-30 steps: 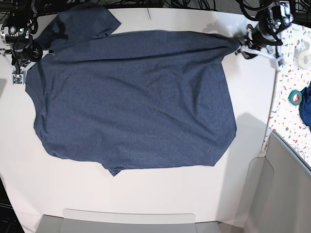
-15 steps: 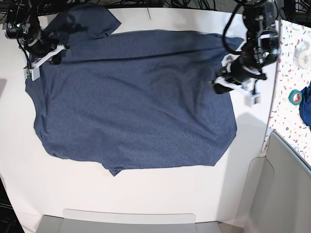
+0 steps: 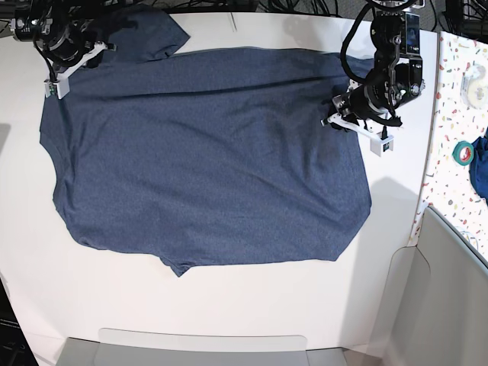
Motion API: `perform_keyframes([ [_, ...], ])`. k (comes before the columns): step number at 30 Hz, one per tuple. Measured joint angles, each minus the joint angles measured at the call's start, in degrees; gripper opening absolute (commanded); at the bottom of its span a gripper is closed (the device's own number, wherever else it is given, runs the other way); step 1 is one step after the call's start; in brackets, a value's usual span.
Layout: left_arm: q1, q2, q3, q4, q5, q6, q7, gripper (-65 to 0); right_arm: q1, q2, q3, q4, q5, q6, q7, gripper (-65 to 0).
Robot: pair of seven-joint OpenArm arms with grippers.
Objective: Layout the t-shirt on the table in an organized manner, then fold the t-shirt properly
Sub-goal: 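Release the shirt with the left gripper and regrasp the side edge lower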
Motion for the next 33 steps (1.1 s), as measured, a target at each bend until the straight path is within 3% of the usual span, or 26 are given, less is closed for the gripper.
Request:
perform_keyframes([
  [3,-0.3,-1.9,0.3,-1.2,0.4,-0.5,0.0,-61.8,-0.1,0.0,0.0,0.0,-1.9,0.0,0.0,-65.0],
  [9,-0.6,-4.8,0.1,-4.3,8.1,-0.6,-6.6,-61.7,-0.2,1.0,0.0,0.0,-6.4,0.0,0.0,-65.0],
  [14,-3.9,-5.5,0.0,-8.4,14.3,-0.4,-8.7,-61.7,-0.3,1.7,0.0,-0.1,-5.1,0.0,0.0,-65.0],
  [19,-6.2,-5.4,0.0,-9.0,16.5,-0.1,-8.1,-60.7,-0.2,1.8,0.0,-0.1,-5.1,0.0,0.0,-65.0],
  [23,-8.1,-5.4,0.0,-8.9,16.9,0.0,-7.1,-52.3,-0.2,1.7,0.0,0.0,-4.1,0.0,0.0,-65.0],
  [26,-7.8,-5.4,0.0,-4.3,17.1,0.4,-7.1,-43.6,0.2,1.7,0.3,0.0,0.5,0.0,0.0,-65.0],
  [30,-7.9,-5.0,0.0,0.5,16.6,0.3,-6.4,-34.2,1.1,1.3,3.3,0.1,3.9,0.0,0.9,-55.8],
  [33,-6.6,-4.9,0.0,3.2,16.9,0.5,-6.4,-34.8,1.7,0.6,8.7,0.1,9.0,0.0,2.6,-52.0],
])
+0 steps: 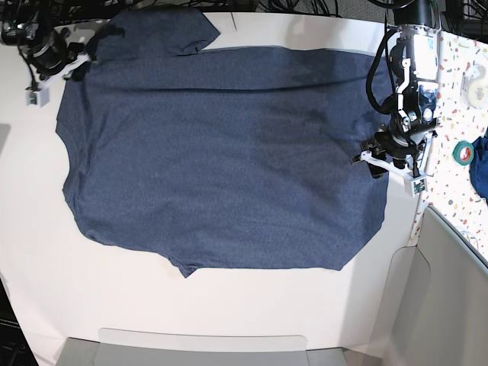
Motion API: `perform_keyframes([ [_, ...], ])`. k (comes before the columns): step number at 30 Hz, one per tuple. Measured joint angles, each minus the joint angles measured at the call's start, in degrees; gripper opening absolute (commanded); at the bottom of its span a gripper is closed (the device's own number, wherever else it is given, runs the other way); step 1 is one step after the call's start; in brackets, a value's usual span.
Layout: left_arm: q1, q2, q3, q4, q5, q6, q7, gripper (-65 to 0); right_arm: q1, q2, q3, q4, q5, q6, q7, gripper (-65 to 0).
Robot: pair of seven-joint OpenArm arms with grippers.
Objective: Layout the t-shirt on the table in an organized manner, then fold the t-shirt properly
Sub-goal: 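Release the shirt with the left gripper and regrasp the side edge lower, then pull the shirt side edge outward with the left gripper to flatten it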
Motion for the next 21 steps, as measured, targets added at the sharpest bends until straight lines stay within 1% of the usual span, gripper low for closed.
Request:
perform_keyframes([
  [2,1.4,0.0,0.0,1.2,-0.1,0.0,0.3,-35.0,0.0,-1.9,5.8,0.1,5.6,0.2,0.2,-50.6],
  [5,3.1,0.0,0.0,2.6,0.0,0.0,0.4,-35.0,-0.6,-5.6,14.3,0.0,12.3,0.3,-1.6,-48.6],
  [6,3.7,0.0,0.0,3.3,0.0,0.1,0.4,-35.0,-0.6,-7.7,17.3,-0.1,15.5,0.4,-3.1,-47.7],
  [7,4.2,0.0,0.0,3.6,-0.1,0.2,0.3,-35.0,-1.0,-9.7,19.5,-0.1,17.6,0.4,-3.3,-47.0],
  [9,5.1,0.0,0.1,3.7,-0.3,-0.4,0.4,-35.0,-1.5,-14.8,24.2,-0.1,21.6,0.6,-6.4,-45.5],
  [10,5.6,0.3,0.1,3.7,-0.4,-0.2,0.4,-35.0,-1.9,-17.6,26.1,-0.2,22.4,0.6,-7.9,-44.9],
  [12,6.4,0.7,0.1,3.7,-0.1,0.0,0.4,-35.0,-2.2,-21.3,29.4,-0.3,23.1,0.8,-11.3,-44.1],
  [13,6.8,0.8,0.1,3.7,0.0,0.0,0.4,-35.0,-2.2,-22.4,30.7,-0.3,23.5,2.0,-11.0,-43.8],
  [14,7.2,1.0,0.1,3.7,-0.1,0.0,0.4,-35.0,-2.0,-23.5,32.0,-0.4,23.9,4.2,-10.8,-43.8],
  [16,7.5,1.3,0.1,3.7,-0.1,0.0,0.4,-35.0,-1.9,-24.8,33.2,-0.7,24.1,8.0,-10.8,-43.8],
  [18,7.6,1.3,0.1,3.7,-0.1,0.0,-0.1,-35.0,-1.6,-26.1,33.3,-2.0,23.4,10.3,-11.5,-43.8],
  [21,8.1,1.2,0.1,3.7,-0.1,0.0,-0.5,-35.0,-0.1,-26.3,33.3,-4.6,20.8,11.2,-11.5,-43.8],
])
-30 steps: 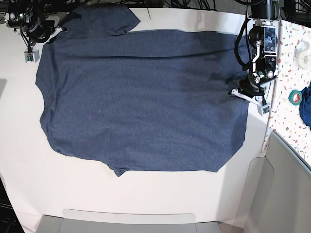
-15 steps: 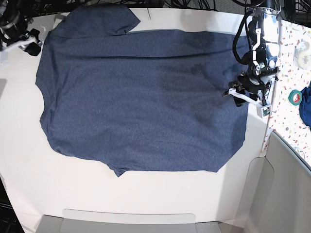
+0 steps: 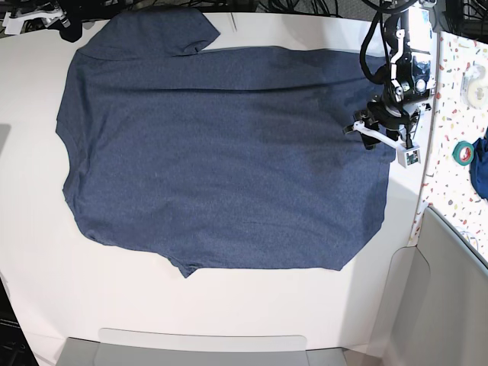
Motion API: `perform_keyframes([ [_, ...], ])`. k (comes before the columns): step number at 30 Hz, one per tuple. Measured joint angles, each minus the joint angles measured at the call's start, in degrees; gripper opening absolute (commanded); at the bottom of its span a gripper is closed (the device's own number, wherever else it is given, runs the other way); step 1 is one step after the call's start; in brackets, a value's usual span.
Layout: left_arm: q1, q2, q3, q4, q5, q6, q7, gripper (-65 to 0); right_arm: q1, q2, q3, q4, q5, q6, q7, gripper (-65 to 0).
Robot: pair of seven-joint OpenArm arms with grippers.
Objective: Layout the t-shirt on the table in an organized manner, then fold the t-shirt properly
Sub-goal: 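Pull the shirt side edge outward with the left gripper to flatten it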
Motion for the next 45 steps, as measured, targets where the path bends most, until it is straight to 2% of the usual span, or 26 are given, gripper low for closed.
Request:
perform_keyframes([
  [8,0.2,-0.1,0.0,0.0,0.0,0.0,0.0,-35.0,5.5,0.1,-0.1,-6.8,-3.1,0.4,0.1,-43.8],
  [14,0.3,-0.1,0.1,0.0,0.0,0.0,0.4,-35.0,6.3,0.7,-6.9,-11.2,-1.6,1.1,1.3,-43.8],
  [20,0.3,-0.1,0.1,0.0,0.0,0.0,0.4,-35.0,8.0,0.5,-11.0,-12.7,-3.2,1.5,2.8,-43.8],
  [28,0.3,-0.3,0.0,0.0,0.0,-0.2,0.5,-35.0,1.7,0.4,-13.9,-8.5,-3.8,1.8,2.8,-44.0],
  [33,0.3,-0.3,-0.1,0.0,0.0,-0.2,0.5,-35.0,-0.8,1.6,-14.7,-7.1,-4.5,1.8,2.3,-44.1],
  [36,0.3,-0.3,-0.2,0.0,0.0,-0.2,0.5,-35.0,-1.5,2.8,-17.8,-6.8,-5.0,1.8,2.7,-44.1],
  [40,0.4,0.0,-3.2,0.5,-0.6,-0.4,1.1,-35.0,-0.9,2.6,-22.3,-6.8,-4.7,1.8,2.7,-44.5],
  [42,1.0,0.0,-6.3,1.7,-0.4,-0.3,0.6,-35.0,-0.3,2.5,-23.3,-6.8,-4.9,1.8,2.3,-47.8],
  [45,2.7,-0.1,-9.9,3.7,-0.1,0.0,0.4,-35.0,0.1,2.4,-23.8,-7.1,-6.3,1.8,2.4,-63.6],
])
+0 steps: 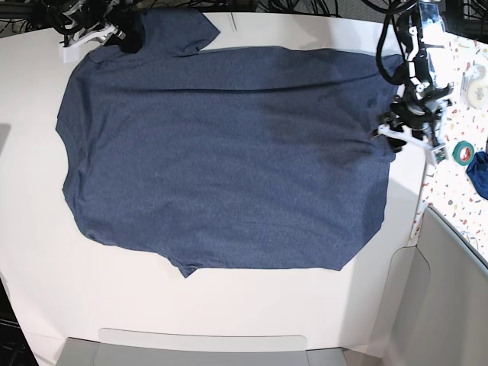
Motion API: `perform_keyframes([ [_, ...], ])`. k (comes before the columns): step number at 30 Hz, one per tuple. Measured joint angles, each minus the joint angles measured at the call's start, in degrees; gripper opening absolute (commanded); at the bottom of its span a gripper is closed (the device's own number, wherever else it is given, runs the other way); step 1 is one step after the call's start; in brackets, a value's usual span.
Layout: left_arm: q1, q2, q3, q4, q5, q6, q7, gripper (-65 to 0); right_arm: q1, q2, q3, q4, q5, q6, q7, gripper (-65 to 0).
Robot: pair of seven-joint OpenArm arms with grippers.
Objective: Layout the t-shirt on the table in an organized manner, then fold the t-shirt properly
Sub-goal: 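Pull the shirt side edge outward with the left gripper to flatten it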
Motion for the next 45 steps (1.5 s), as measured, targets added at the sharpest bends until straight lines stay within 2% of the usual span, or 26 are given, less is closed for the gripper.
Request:
perform_keyframes([
  [3,2.1,0.2,-4.7,0.0,-7.6,-0.7,0.5,-34.9,0.0,-0.1,0.0,-0.1,-1.0,-0.1,-0.2,-65.0],
  [6,4.9,0.2,-13.0,-1.2,-16.7,-0.4,0.7,-34.7,0.0,1.3,-1.2,-0.1,-1.2,-0.1,-0.8,-65.0],
  [13,10.6,0.3,-31.9,-13.0,-45.1,-1.7,8.1,-30.6,0.0,1.4,-1.2,-0.1,-1.4,-0.1,-0.7,-65.0],
  [16,11.5,0.1,-36.3,-18.7,-50.3,-2.1,10.3,-30.6,0.0,1.6,-1.2,-0.1,-1.4,-0.1,-0.6,-65.0],
  [23,11.4,0.5,-37.6,-26.8,-54.7,-2.3,13.5,-30.4,0.0,2.4,-1.3,-0.1,-1.2,-0.1,-1.0,-65.0],
  [29,11.4,2.9,-36.9,-26.4,-56.1,-2.7,14.1,-30.4,0.0,2.4,-1.3,-0.1,-1.2,-0.1,-1.0,-65.0],
  [36,11.0,3.5,-31.3,-26.3,-57.7,-3.3,14.1,-30.4,0.0,3.5,-1.4,-0.1,-1.2,-0.1,-1.2,-65.0],
  [45,10.8,3.5,-31.0,-26.2,-58.1,-3.3,14.4,-31.0,-0.3,3.5,-1.3,-0.1,-1.2,-0.1,-0.9,-65.0],
])
